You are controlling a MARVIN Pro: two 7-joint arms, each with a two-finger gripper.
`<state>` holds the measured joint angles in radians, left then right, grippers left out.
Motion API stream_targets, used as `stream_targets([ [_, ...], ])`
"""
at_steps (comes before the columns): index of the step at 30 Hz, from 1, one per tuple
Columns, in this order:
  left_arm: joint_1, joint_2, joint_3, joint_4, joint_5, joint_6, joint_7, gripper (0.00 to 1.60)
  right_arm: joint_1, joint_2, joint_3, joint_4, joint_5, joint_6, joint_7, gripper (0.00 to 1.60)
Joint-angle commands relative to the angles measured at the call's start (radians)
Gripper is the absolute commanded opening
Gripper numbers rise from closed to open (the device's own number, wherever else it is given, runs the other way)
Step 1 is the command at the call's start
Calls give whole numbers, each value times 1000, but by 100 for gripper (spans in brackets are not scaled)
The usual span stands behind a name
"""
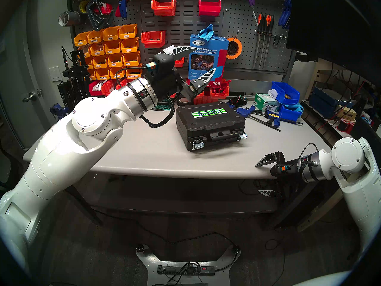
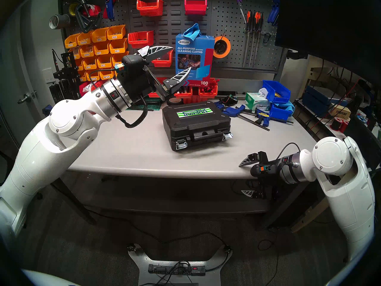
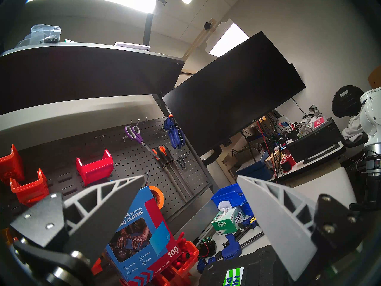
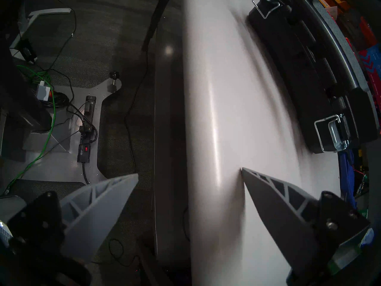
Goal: Open the tool box
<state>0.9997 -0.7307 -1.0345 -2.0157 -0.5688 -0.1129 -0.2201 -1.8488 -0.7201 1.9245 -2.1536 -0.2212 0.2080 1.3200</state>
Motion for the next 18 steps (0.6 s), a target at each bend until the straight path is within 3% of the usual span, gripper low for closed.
stream_targets([
  [1,-10,0,-7,-4,0,-3,-2,160,-23,-73,82,35,-6,-22,-76,160],
  [11,-9,0,-6,-4,0,-3,0,160,93,-57,239,136,47,-39,-103,160],
  [18,-9,0,-6,-4,0,-3,1,160,135,-64,298,223,100,-40,-90,160],
])
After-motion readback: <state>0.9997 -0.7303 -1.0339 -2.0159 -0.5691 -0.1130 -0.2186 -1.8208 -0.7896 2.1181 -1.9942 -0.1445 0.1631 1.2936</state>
